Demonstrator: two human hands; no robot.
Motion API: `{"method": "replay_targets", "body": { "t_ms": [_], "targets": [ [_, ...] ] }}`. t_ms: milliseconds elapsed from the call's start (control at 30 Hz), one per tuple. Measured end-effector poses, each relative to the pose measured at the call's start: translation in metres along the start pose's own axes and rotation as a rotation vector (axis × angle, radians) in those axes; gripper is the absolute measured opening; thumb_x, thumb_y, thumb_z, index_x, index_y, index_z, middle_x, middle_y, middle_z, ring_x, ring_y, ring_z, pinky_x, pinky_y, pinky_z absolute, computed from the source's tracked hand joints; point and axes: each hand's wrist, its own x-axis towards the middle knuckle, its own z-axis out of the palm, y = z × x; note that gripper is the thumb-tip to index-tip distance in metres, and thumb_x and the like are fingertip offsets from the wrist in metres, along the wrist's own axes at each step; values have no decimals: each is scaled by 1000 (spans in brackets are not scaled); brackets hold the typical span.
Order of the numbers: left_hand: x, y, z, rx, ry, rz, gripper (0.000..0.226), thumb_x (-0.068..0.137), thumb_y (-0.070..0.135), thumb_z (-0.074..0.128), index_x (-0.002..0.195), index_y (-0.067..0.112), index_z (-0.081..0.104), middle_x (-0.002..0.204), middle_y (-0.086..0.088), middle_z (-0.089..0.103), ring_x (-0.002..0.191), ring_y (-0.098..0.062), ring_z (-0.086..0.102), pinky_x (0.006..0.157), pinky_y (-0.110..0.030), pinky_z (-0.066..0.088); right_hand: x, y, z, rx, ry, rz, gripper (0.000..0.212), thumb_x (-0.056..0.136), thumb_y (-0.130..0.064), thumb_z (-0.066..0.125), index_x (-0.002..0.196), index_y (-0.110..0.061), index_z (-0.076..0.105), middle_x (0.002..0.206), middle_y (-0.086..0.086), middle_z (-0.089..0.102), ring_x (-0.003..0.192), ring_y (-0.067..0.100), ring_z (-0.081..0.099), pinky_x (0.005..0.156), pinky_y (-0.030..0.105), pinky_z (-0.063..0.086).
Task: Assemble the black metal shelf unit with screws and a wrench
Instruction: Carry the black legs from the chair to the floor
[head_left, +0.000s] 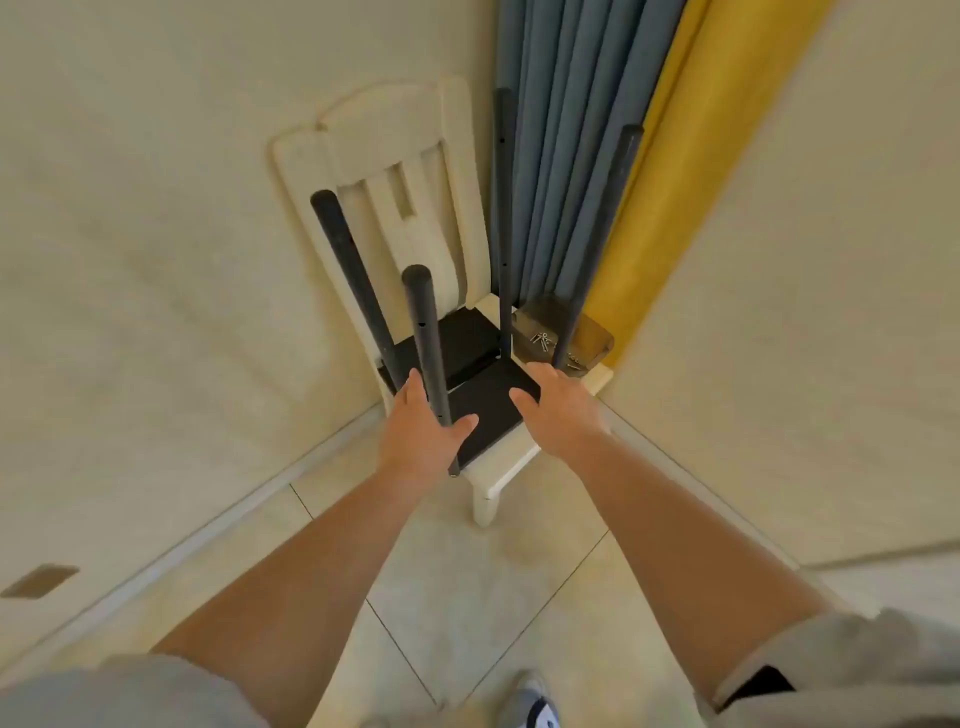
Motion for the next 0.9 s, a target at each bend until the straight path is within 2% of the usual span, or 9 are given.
{"method": "replay_targets", "body": {
  "t_ms": [100,200,300,500,567,667,733,833,900],
  "targets": [
    [8,4,13,-88,13,-143,91,86,42,64,152,16,7,155,-7,23,140,-24,27,108,-35,31,23,13,-8,11,-51,56,51,97,-43,43,145,-29,30,147,2,40,128,26,46,91,35,50],
    [20,4,25,-161,27,-225,87,88,40,63,151,15,10,154,-8,26,140,-26,29,107,-36,33,48,21,-11,17,-124,49,51,97,-41,45,144,-28,31,145,3,42,125,26,48,92,38,52],
    [36,3,35,-243,104,-255,79,88,35,63,149,13,18,149,-9,34,134,-27,37,104,-36,37,73,26,-15,24,-121,20,50,98,-39,45,144,-26,32,145,2,43,126,25,47,95,37,48],
    [60,8,56,-355,230,-381,65,88,33,64,141,10,36,137,-10,49,126,-28,48,100,-36,41,109,45,-17,83,-189,62,48,98,-41,44,142,-25,35,139,2,48,121,23,52,86,30,48],
    [67,10,59,-376,271,-450,60,89,34,63,138,10,41,133,-10,53,123,-30,49,99,-38,41,123,55,-21,55,-215,74,45,98,-41,43,139,-24,39,134,4,52,112,22,55,78,28,45],
    [76,15,64,-391,326,-542,49,89,37,61,128,11,49,124,-8,59,116,-31,54,95,-40,43,150,68,-33,-73,-164,118,37,98,-38,43,125,-15,53,113,7,60,90,20,56,70,28,43],
    [78,19,67,-410,384,-581,42,90,37,60,122,11,53,114,-7,62,107,-30,57,89,-38,44,168,74,-45,-16,-114,184,38,96,-36,47,124,-12,52,113,8,59,96,24,58,74,30,46],
    [79,29,68,-481,500,-642,31,92,31,58,117,14,56,97,0,58,86,-23,55,78,-34,46,188,75,-65,189,-65,266,57,93,-34,54,141,-12,33,130,14,52,114,33,54,89,39,49],
    [77,36,67,-526,597,-644,25,91,26,60,114,16,58,95,2,58,84,-20,55,79,-34,48,197,71,-72,300,-43,262,62,93,-31,56,145,-14,27,135,14,49,117,33,52,82,36,48]
  ]
}}
